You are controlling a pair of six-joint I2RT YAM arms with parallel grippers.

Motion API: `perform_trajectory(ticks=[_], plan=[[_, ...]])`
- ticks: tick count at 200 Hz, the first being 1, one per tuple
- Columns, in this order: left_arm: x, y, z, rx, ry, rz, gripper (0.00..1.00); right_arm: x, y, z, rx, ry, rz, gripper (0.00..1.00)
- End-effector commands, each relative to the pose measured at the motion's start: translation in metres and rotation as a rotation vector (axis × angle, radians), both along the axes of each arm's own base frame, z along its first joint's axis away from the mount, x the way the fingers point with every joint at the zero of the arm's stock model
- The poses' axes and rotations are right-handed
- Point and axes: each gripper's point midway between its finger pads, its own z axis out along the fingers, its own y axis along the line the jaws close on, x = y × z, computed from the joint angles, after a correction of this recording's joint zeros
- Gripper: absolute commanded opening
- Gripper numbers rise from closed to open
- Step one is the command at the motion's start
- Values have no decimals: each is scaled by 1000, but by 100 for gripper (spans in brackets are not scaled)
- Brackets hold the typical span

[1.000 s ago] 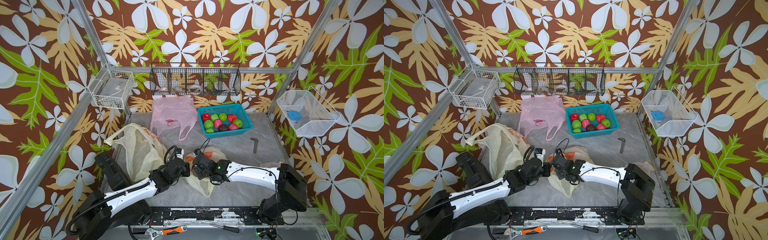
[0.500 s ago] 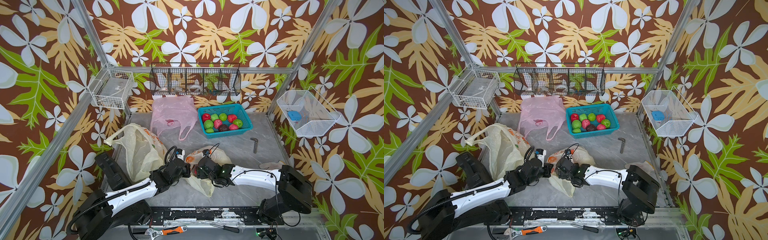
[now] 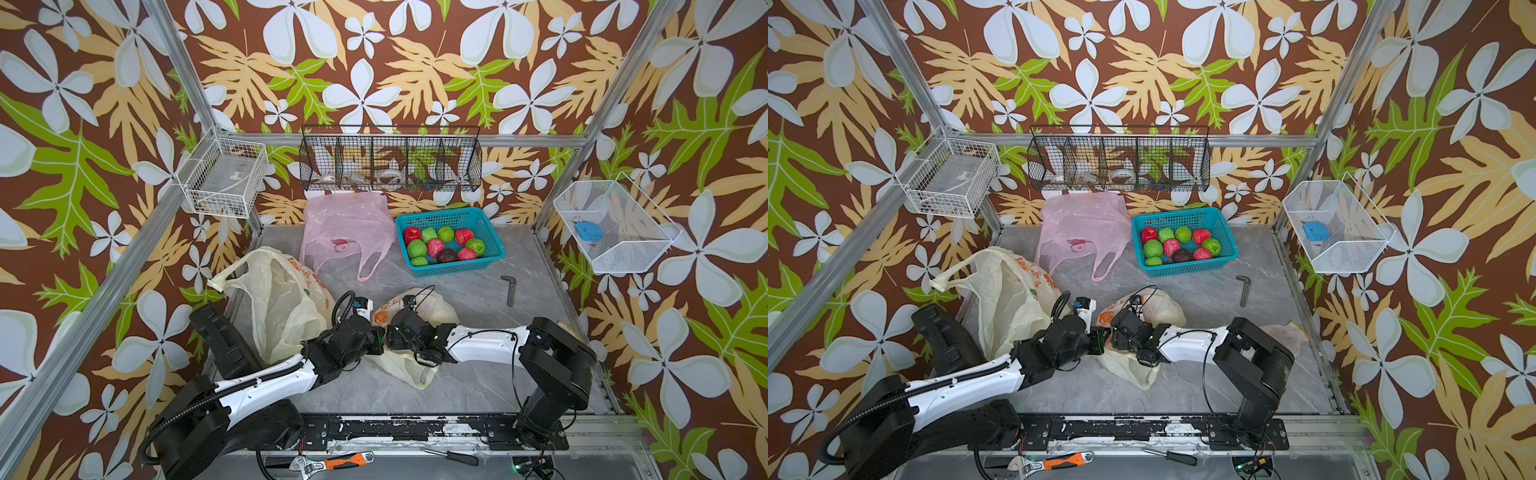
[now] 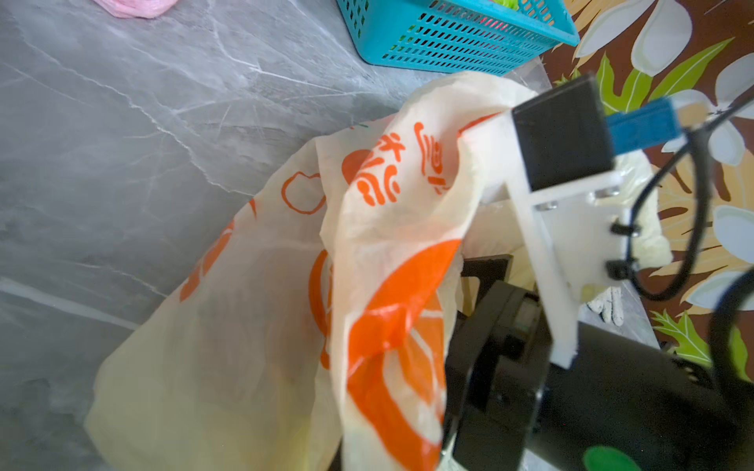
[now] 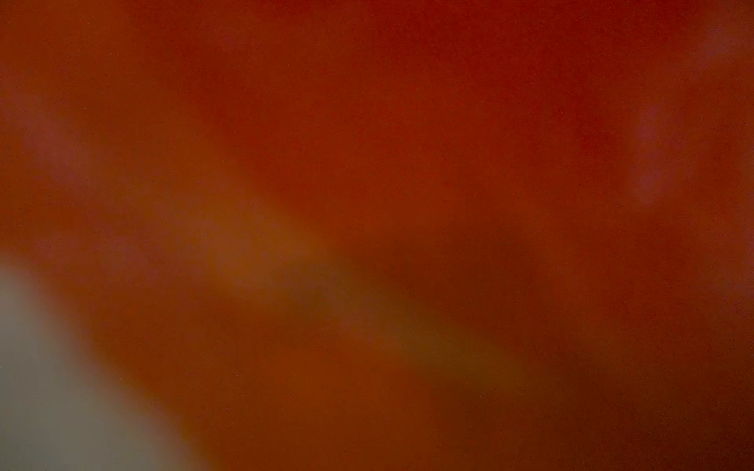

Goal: Untie the knot of a plastic bag & take out the apple
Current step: Pick up the apple from the plastic bag, then place the apple in the basket.

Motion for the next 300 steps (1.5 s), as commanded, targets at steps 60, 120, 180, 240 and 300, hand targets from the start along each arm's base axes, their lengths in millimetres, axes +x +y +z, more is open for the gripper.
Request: perform_trajectory(ticks=[60, 120, 180, 240, 300], plan=[[14, 8, 10, 40, -58, 62, 0, -11, 3, 35, -72, -60, 141, 47], [28, 4, 20, 64, -72, 79, 0, -34, 2, 92, -114, -199, 249, 45], [33, -3, 13, 56, -47, 60, 0, -38, -15, 167, 63, -347, 234, 45], [33, 3, 11, 97, -53, 60, 0, 48, -41, 238, 129, -479, 88, 45], [48, -7, 7, 178, -69, 17, 0, 201, -97, 178, -74, -429, -105, 48]])
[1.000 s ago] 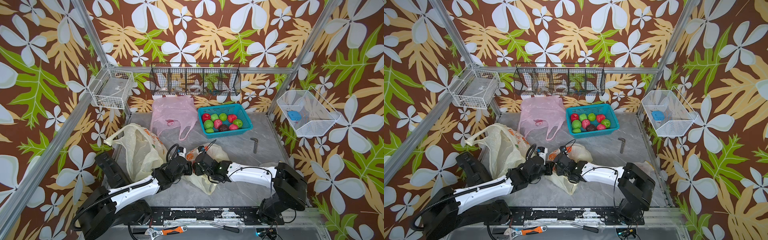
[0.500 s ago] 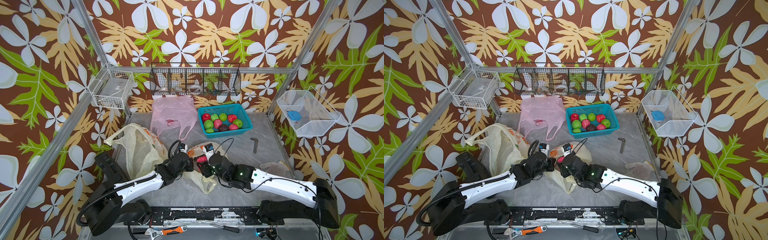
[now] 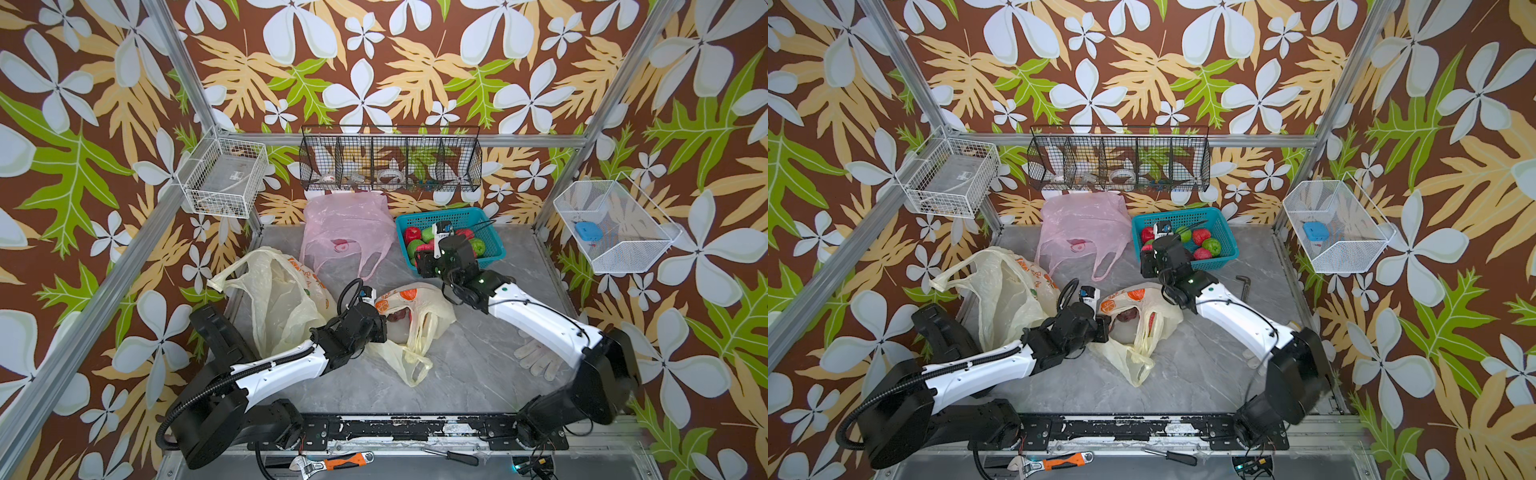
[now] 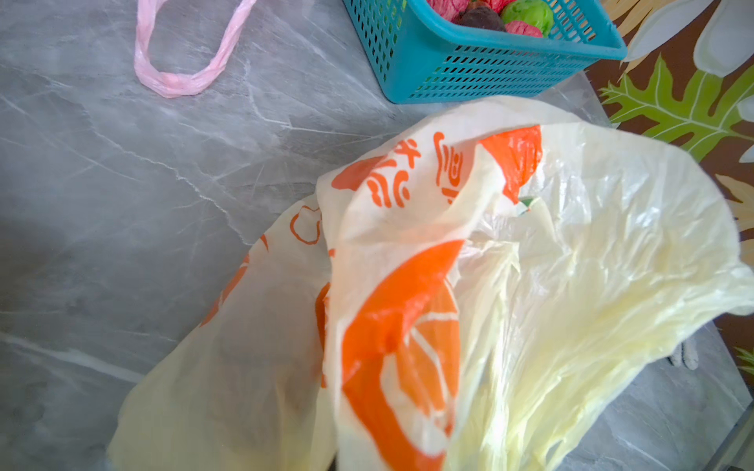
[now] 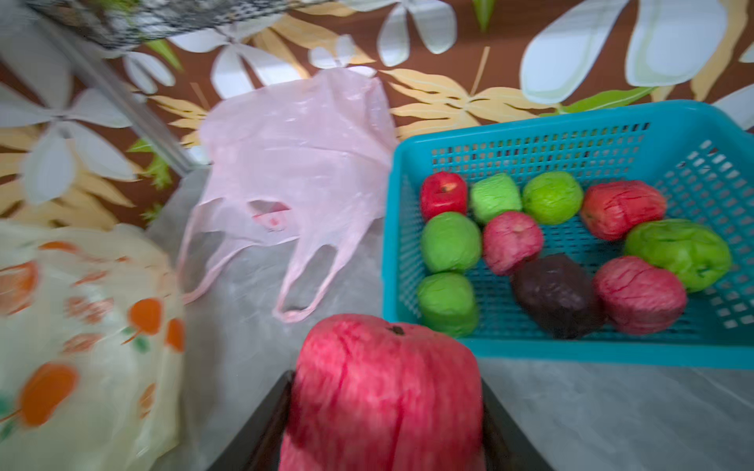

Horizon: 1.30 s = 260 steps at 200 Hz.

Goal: Untie the knot of a plastic bag & take out the apple
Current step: Place the apple in the basket.

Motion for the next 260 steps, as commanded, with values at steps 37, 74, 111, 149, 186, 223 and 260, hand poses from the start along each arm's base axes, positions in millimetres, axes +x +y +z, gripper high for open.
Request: perform_trajectory(ticks=[37, 74, 111, 149, 186, 223, 260], plan=[[15, -21, -3, 28, 17, -48, 0, 72, -11, -54, -200, 22, -36, 49], [9, -25, -10, -2, 52, -63, 0, 90, -38, -71, -255, 14, -83, 50], [8, -22, -12, 17, 56, -58, 0, 120, -80, -88, -283, 47, -174, 57], [10, -21, -11, 34, 47, -59, 0, 147, -111, -79, -329, -33, -278, 72], [20, -21, -8, 116, 34, -65, 0, 159, -125, -86, -409, -70, -360, 83], [28, -24, -7, 175, 27, -91, 0, 158, -116, -75, -386, -62, -311, 86], [37, -27, 7, 169, -15, -93, 0, 145, -113, -59, -332, -95, -305, 82]])
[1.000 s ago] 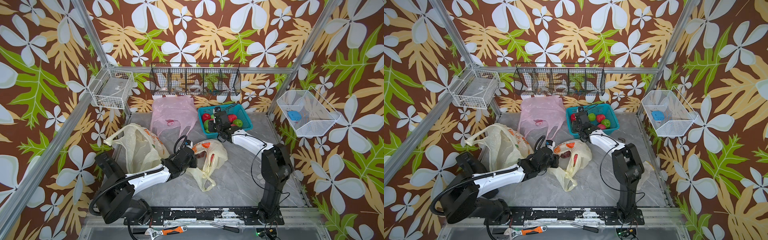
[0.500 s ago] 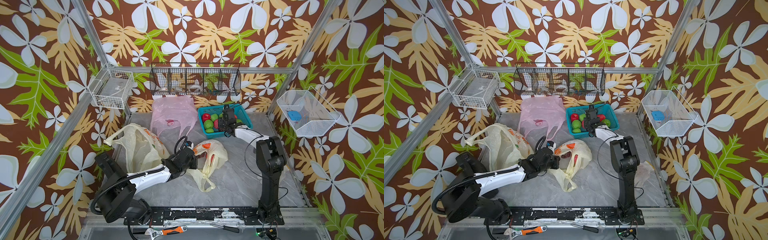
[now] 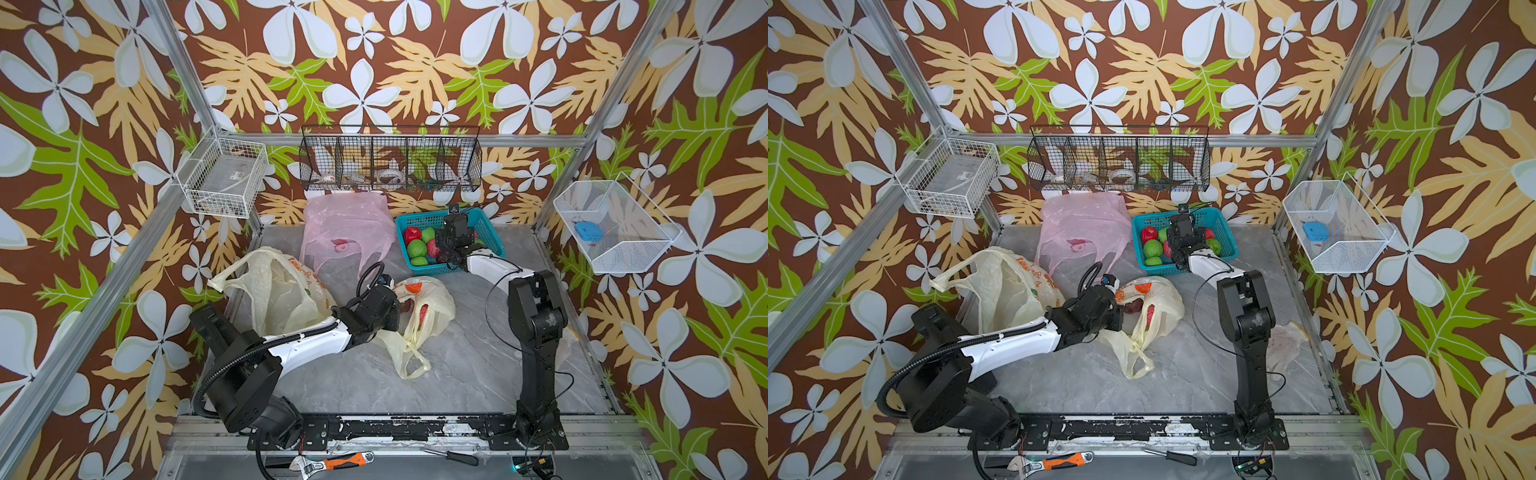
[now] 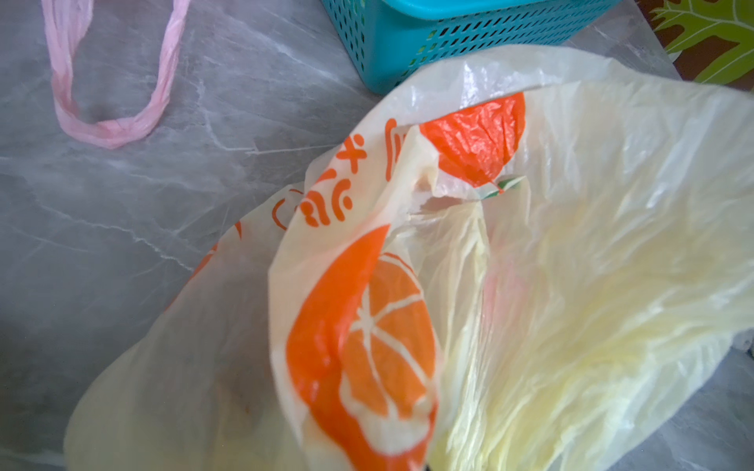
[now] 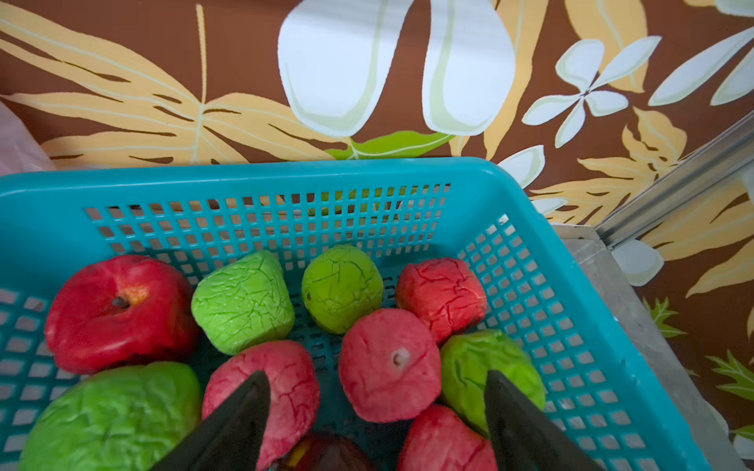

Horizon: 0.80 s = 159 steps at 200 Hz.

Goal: Untie the knot of a plastic bag & take out the apple
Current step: Place the apple in the basket, then pick up the apple from the plastic bag.

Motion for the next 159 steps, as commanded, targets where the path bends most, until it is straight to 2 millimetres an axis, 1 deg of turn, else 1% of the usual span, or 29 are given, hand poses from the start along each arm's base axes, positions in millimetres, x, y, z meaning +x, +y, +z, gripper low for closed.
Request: perform_trajectory(ticks=[1, 25, 46, 62, 78, 86, 96, 100, 101, 108, 125, 139, 159], plan=[[6, 2, 9, 22, -42, -7, 0, -4, 6, 8, 37, -26, 20, 82], [5, 3, 15, 4, -53, -2, 0, -23, 25, -3, 138, 31, 92, 78], [1, 7, 11, 5, -38, -1, 0, -41, 44, -6, 138, 49, 144, 76], [-2, 11, 6, 0, -18, 3, 0, -57, 59, -1, 138, 57, 193, 75], [-6, 14, 7, -13, -13, 3, 0, -77, 72, 7, 129, 60, 234, 74], [-8, 16, 6, -13, -9, 4, 0, -87, 76, 9, 123, 65, 250, 74], [-11, 19, 5, -10, -2, 9, 0, -101, 79, 17, 125, 64, 266, 73], [-11, 21, 5, -9, -1, 13, 0, -108, 81, 22, 127, 60, 277, 73], [-12, 22, 4, -8, 0, 13, 0, -110, 81, 18, 123, 69, 278, 72], [-14, 25, 3, -3, 5, 17, 0, -120, 84, 24, 131, 66, 296, 71], [-17, 33, -1, 7, 10, 36, 0, -151, 101, 33, 165, 67, 365, 67], [-18, 36, -2, 3, 10, 44, 0, -182, 125, 32, 183, 85, 438, 62], [-19, 36, -4, -3, 9, 35, 0, -232, 168, 19, 189, 115, 560, 54]])
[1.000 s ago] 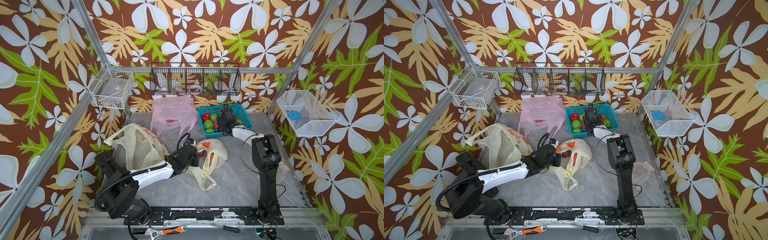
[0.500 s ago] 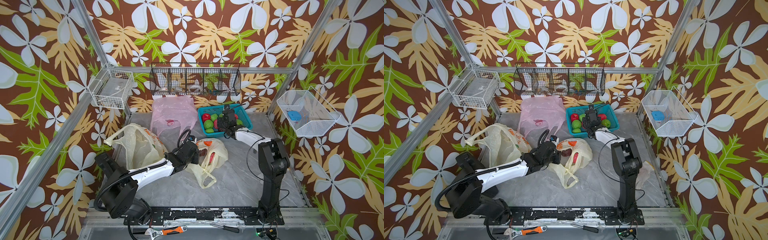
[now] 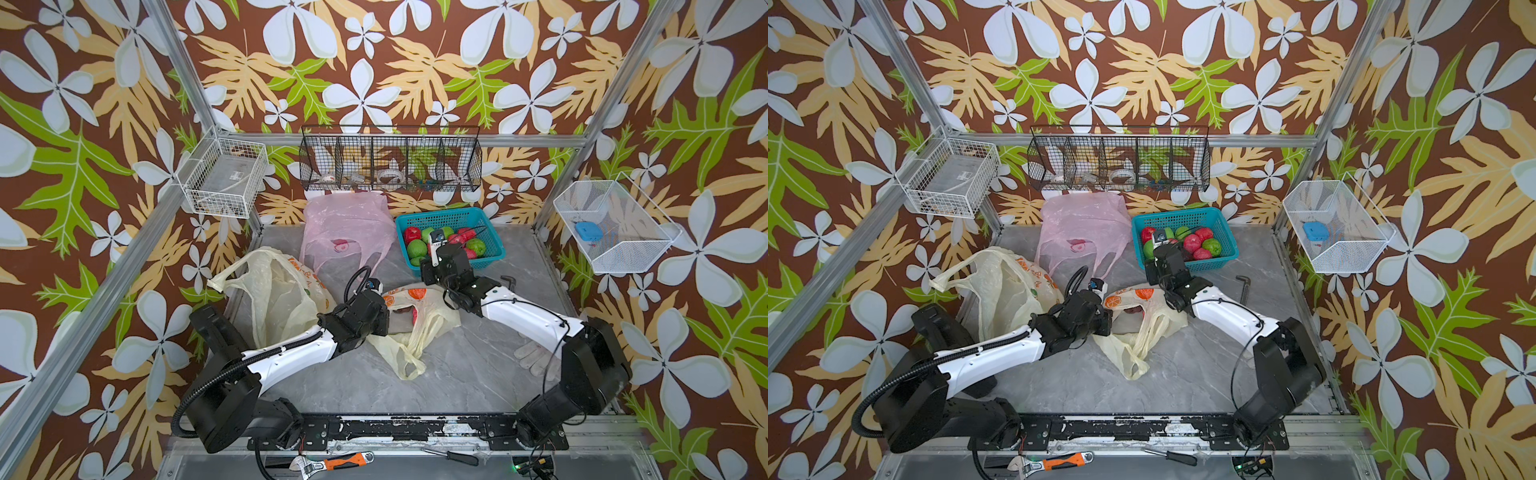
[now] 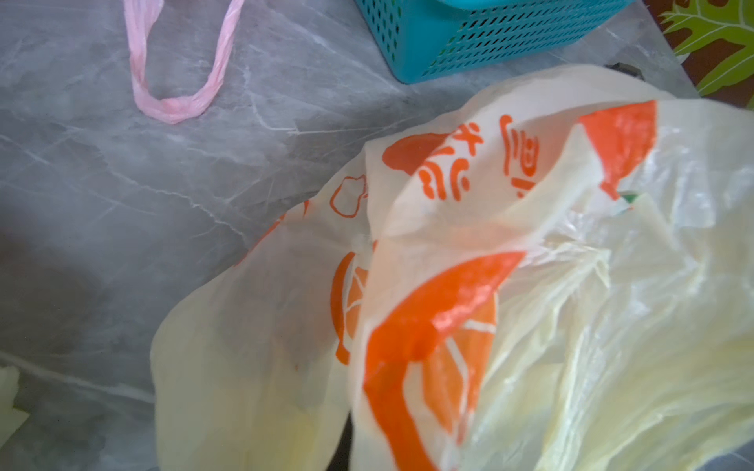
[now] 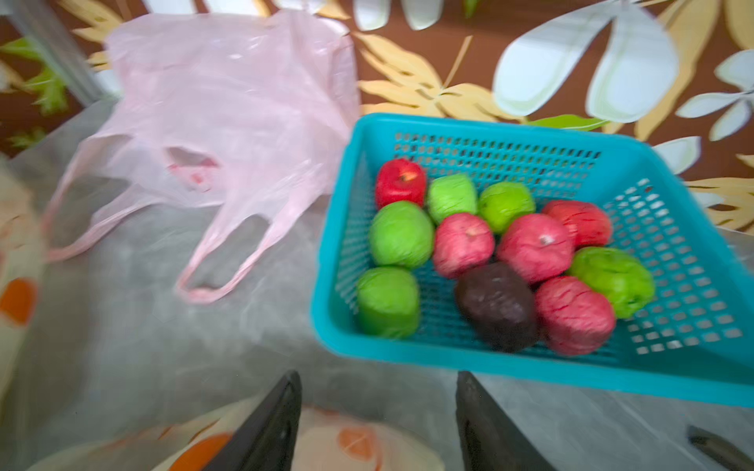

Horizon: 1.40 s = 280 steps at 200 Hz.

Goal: Untie the knot of a plastic bag & take out the apple
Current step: Pick up the apple from the plastic bag.

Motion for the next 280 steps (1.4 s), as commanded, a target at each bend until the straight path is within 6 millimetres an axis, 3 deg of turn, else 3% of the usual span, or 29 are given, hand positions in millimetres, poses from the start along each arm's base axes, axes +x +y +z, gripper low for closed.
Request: perform_trajectory(ticks=[1, 20, 40, 68, 92, 121, 146, 169, 255, 280], plan=[[0, 2, -1, -5, -4, 6, 0, -49, 38, -18, 16, 49, 120, 53], [0, 6, -5, -11, -10, 13, 0, -92, 75, -31, 45, 55, 227, 44], [2, 8, -2, -46, -6, 8, 0, -118, 99, -48, 91, 94, 293, 35], [5, 7, 13, -57, -40, -9, 0, -115, 101, -75, 98, 125, 264, 25], [7, 7, 31, -59, -80, -18, 0, -108, 100, -81, 114, 104, 248, 23], [15, 13, 44, -45, -94, 0, 0, -96, 96, -96, 201, 122, 234, 37], [26, 25, 35, -98, -21, 16, 0, -82, 101, -102, 234, 130, 227, 50], [34, 23, 32, -176, 29, -18, 0, -75, 112, -109, 214, 124, 243, 63], [45, 8, 51, -210, 48, -113, 0, -46, 146, -120, 173, 97, 285, 80], [43, 4, 45, -233, 102, -132, 0, -31, 156, -133, 140, 95, 274, 82]])
